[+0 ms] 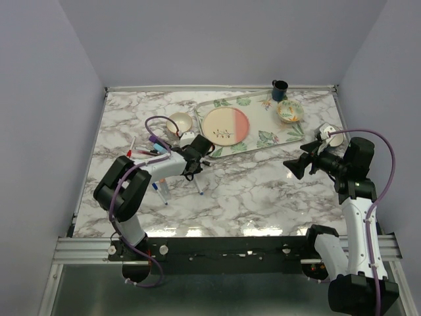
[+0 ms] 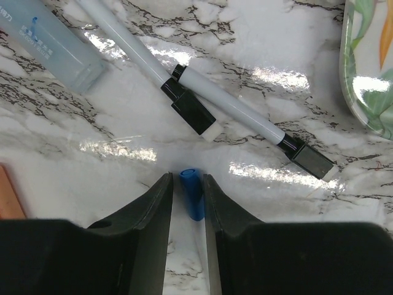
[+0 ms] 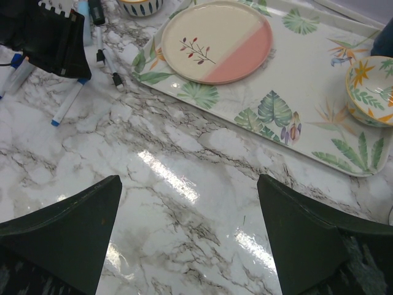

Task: Open the pen caps

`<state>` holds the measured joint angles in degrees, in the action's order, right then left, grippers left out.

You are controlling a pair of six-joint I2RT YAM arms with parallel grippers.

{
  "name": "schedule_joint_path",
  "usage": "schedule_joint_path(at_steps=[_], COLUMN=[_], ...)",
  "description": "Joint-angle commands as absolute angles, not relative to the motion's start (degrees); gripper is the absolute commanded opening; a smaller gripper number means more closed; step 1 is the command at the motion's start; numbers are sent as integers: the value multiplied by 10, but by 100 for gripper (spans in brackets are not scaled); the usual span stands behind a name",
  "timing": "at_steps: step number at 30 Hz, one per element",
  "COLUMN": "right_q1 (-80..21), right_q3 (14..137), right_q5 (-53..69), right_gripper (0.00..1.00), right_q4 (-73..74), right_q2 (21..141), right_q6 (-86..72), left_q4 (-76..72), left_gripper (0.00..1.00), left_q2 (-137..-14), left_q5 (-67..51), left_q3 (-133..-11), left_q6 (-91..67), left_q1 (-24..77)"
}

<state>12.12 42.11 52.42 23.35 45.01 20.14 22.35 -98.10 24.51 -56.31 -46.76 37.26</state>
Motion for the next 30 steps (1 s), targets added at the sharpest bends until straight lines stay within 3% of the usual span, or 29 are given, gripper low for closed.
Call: schedule_joint_path(at_steps=[1,7,15,25,30], right_q1=[123,123,123,118,57], right_q3=[439,439,441,446,478], right_q5=[536,535,547,631,641], right_gripper=[100,100,100,100,100], right_q4=[250,251,258,280,329], right_q2=[450,449,446,456,503], right_q6=[207,208,217,239,253], left_q4=[219,214,174,18,-62], left_gripper=[30,17,2,0,0], left_q2=[-979,-967,-852,-625,-567], left_q5=[273,275,263,177,144], left_q3=[-540,-525,-473,-339,-295], left_q6=[-490,-505,-511,-566,-613], left_q1=[377,377,377,379,389])
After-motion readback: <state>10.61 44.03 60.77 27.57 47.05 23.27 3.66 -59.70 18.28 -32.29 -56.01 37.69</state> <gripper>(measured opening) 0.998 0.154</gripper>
